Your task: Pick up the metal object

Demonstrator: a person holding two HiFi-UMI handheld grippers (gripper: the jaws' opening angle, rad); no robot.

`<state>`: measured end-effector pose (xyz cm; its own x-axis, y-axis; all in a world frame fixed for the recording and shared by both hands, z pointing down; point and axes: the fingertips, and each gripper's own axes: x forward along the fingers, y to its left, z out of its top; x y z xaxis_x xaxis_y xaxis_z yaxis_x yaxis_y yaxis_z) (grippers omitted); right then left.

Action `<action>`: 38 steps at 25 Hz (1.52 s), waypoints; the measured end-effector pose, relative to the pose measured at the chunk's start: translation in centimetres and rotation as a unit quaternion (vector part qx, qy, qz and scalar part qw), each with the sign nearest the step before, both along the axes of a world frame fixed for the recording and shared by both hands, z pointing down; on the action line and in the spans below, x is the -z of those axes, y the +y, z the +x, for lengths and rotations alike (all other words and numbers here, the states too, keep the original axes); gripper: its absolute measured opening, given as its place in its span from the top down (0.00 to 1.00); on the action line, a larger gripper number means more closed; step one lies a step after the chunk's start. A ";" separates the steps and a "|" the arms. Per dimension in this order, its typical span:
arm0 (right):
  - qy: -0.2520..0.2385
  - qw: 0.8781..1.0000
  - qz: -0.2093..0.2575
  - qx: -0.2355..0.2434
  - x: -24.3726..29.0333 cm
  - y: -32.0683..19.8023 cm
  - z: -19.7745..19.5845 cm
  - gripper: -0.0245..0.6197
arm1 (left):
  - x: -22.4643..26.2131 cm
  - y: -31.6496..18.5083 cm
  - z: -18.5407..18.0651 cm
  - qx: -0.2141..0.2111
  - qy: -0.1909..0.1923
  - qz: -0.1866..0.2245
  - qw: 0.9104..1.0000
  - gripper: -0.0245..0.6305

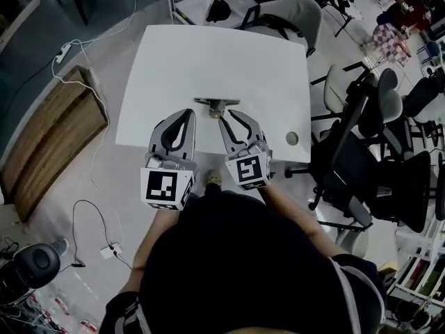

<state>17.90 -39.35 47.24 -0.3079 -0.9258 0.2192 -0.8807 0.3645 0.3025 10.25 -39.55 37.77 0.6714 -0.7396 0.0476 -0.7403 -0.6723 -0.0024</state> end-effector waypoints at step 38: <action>0.459 0.857 -0.200 0.118 -20.8 -9.7 0.7 0.87 | -7.2 -10.1 -1.2 -0.006 -0.043 -0.111 0.993 0.93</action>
